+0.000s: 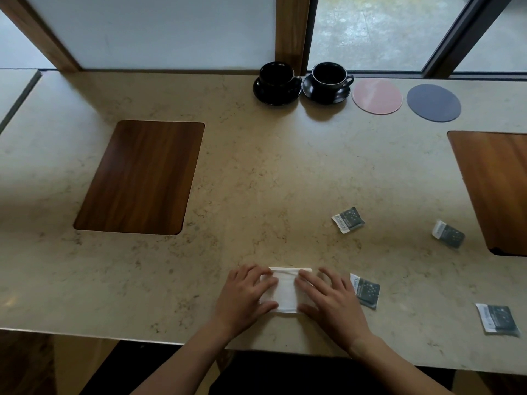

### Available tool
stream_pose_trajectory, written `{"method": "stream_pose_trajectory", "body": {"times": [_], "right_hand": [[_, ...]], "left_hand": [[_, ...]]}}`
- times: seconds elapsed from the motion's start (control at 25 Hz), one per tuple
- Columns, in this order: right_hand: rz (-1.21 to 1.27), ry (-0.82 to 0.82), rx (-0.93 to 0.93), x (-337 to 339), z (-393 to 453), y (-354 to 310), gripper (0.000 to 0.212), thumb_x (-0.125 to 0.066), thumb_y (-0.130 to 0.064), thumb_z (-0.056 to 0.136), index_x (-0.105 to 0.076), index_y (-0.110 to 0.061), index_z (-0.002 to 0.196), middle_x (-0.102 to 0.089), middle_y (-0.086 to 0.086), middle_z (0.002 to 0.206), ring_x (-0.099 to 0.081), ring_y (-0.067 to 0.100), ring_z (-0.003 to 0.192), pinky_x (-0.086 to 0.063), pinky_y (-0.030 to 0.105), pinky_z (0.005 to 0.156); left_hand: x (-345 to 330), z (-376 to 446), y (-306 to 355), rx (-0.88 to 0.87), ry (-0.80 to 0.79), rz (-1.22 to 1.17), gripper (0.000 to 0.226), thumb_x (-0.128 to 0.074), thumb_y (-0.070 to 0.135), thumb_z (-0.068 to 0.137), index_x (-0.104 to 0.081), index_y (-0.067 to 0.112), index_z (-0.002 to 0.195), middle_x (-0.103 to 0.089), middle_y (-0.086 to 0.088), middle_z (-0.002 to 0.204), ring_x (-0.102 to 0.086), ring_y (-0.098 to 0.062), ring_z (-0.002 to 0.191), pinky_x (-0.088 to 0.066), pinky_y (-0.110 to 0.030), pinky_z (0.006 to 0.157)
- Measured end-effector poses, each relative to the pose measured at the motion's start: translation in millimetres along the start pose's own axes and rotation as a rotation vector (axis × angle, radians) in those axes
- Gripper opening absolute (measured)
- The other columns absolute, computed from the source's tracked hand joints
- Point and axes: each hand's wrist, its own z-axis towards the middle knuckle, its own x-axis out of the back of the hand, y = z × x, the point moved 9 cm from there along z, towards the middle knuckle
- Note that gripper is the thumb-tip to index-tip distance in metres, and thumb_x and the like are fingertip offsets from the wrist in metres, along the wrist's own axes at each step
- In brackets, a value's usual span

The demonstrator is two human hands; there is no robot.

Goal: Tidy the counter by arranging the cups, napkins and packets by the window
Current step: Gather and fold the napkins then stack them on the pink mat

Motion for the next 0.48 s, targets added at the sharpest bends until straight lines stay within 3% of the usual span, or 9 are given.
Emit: {"method": "stream_pose_trajectory", "body": {"times": [0.12, 0.48], "right_hand": [[0.001, -0.06, -0.035, -3, -2, 1, 0.055, -0.043, -0.061, 0.083, -0.057, -0.034, 0.128, -0.056, -0.015, 0.138, -0.05, 0.027, 0.12, -0.05, 0.042, 0.084], [-0.005, -0.211, -0.139, -9, -4, 11, 0.057, -0.036, -0.071, 0.081, -0.047, -0.05, 0.132, -0.052, -0.015, 0.142, -0.055, 0.031, 0.122, -0.05, 0.047, 0.085]], "left_hand": [[2, -2, -1, -0.014, -0.014, 0.015, 0.052, -0.059, 0.064, 0.074, -0.058, 0.034, 0.116, -0.058, 0.01, 0.122, -0.046, -0.017, 0.118, -0.034, -0.033, 0.09], [5, -5, -4, 0.004, -0.021, 0.014, 0.053, -0.057, 0.066, 0.074, -0.057, 0.037, 0.118, -0.056, 0.017, 0.124, -0.043, -0.016, 0.118, -0.028, -0.035, 0.093]]}}
